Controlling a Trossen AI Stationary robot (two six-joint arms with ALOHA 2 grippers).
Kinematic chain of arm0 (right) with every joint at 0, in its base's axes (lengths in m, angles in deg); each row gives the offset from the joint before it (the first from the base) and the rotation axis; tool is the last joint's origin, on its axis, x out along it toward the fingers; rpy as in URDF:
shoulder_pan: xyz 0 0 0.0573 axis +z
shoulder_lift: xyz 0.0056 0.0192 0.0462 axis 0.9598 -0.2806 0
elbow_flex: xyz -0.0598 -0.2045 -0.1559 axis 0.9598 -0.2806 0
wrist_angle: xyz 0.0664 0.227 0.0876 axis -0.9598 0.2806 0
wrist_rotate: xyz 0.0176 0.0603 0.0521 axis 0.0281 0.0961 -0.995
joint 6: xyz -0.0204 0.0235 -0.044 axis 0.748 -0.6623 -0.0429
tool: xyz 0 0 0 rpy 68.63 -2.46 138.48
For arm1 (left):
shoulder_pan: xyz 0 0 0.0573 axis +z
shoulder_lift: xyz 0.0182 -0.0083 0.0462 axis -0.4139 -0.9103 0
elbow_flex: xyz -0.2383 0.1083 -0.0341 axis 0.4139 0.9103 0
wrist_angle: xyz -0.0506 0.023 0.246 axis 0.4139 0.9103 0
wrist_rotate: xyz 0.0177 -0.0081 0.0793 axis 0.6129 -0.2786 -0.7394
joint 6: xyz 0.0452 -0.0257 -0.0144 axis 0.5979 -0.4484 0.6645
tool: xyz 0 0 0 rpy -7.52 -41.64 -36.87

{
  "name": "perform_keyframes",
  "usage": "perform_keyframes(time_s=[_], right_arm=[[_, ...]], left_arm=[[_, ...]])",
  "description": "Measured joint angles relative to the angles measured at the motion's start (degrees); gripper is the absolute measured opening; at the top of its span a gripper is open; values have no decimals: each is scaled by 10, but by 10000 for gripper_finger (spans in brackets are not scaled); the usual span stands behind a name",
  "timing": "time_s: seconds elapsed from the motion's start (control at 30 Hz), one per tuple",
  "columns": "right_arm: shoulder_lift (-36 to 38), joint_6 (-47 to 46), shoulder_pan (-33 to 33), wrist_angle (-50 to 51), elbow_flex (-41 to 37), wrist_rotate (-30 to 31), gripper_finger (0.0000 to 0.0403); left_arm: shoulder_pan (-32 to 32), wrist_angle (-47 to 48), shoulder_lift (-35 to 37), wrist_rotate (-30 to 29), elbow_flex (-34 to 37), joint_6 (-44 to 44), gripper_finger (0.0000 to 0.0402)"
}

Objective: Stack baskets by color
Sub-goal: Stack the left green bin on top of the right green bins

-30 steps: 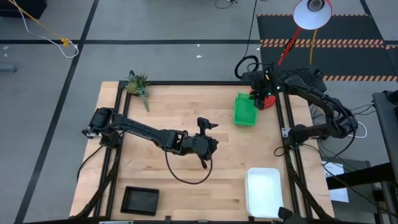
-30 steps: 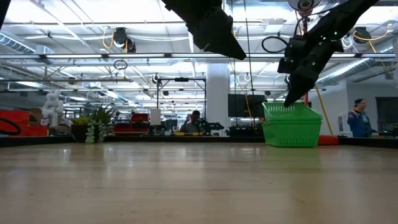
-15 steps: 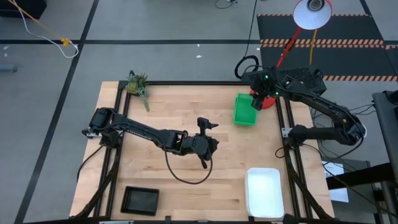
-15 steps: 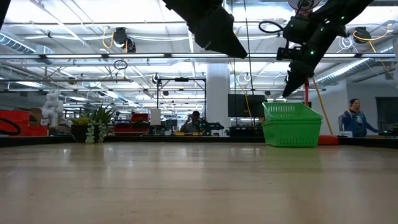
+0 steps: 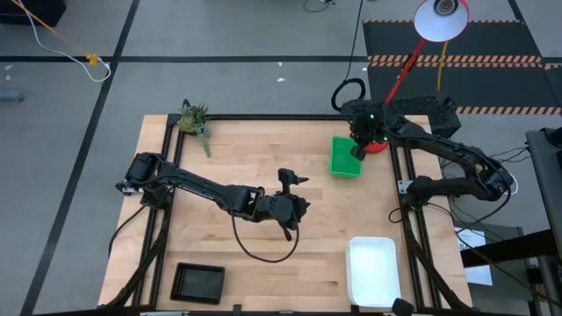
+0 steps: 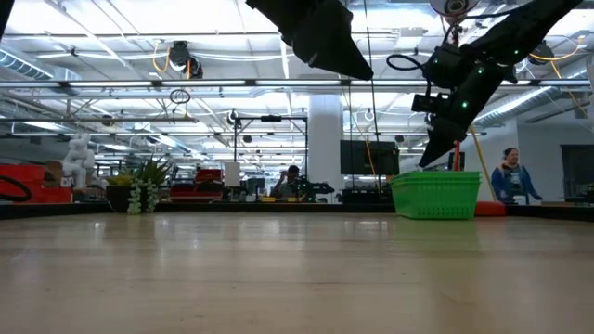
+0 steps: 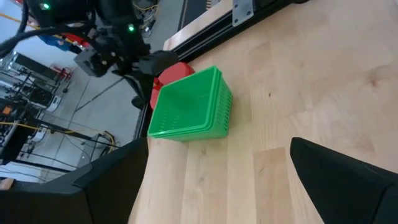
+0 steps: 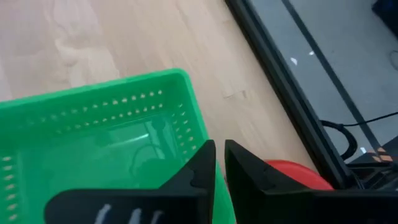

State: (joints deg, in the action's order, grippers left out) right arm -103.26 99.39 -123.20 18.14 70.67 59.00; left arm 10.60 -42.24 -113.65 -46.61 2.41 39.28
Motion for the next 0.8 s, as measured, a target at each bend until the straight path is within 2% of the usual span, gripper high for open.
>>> perform_keyframes(time_s=[0.13, 0.33, 0.43, 0.53, 0.63, 0.8], right_arm=[[8, -29, 3, -16, -4, 2, 31], [49, -100, 52, -7, -3, -127, 31], [49, -169, 105, 1, -3, -139, 28], [45, -189, 175, 11, -3, -118, 21], [37, -201, 232, 11, -3, -43, 13], [2, -215, 274, 36, -3, 22, 1]], left_arm=[[0, -2, 0, 0, 0, 0, 392], [0, -2, 0, 0, 0, 4, 392], [2, -2, 0, 0, 0, 4, 392], [3, -2, 0, 0, 0, 4, 392], [3, -3, 0, 0, 0, 4, 392], [3, -5, 0, 0, 0, 1, 392]])
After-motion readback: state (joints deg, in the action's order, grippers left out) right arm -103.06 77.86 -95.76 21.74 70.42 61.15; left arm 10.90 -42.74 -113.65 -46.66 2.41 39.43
